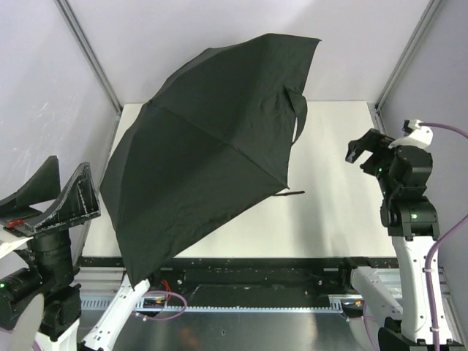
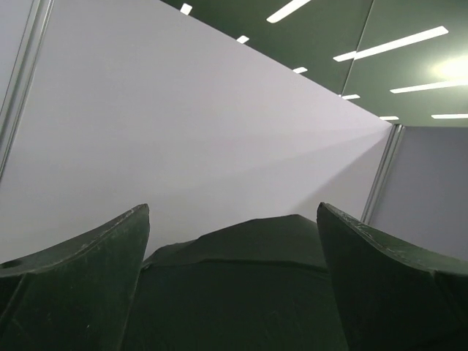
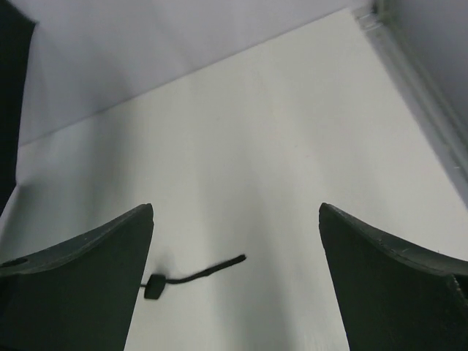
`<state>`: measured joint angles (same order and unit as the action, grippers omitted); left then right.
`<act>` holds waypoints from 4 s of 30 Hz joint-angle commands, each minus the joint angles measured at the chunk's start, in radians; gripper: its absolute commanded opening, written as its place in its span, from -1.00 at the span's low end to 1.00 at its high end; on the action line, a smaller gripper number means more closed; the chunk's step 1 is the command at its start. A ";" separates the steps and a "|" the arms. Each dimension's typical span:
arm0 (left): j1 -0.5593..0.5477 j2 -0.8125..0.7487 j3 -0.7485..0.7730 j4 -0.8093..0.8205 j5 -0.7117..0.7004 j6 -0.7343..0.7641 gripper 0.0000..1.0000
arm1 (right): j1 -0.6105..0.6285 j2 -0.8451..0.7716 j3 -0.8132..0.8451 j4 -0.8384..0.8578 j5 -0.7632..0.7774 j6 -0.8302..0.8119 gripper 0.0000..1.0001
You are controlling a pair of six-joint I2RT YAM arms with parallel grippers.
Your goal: Put away the umbrella
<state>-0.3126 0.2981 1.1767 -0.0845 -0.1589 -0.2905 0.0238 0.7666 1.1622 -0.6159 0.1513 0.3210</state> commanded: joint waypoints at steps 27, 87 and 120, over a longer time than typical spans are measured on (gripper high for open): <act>-0.064 0.034 0.133 -0.175 0.232 0.042 0.99 | 0.694 1.054 -0.125 1.378 -0.597 -0.300 0.92; -0.668 0.940 -0.235 0.359 0.574 -0.484 0.58 | 0.602 0.069 -0.409 0.853 -0.185 0.623 -1.00; -1.069 0.864 -0.206 0.092 -0.632 -0.098 -1.00 | 0.603 0.191 -0.236 0.632 -0.030 0.469 0.19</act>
<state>-1.3270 1.1652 0.9020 -0.0177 -0.4225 -0.4889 0.6056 0.9211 0.8589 0.0349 0.0181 0.8398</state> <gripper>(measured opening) 0.045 0.603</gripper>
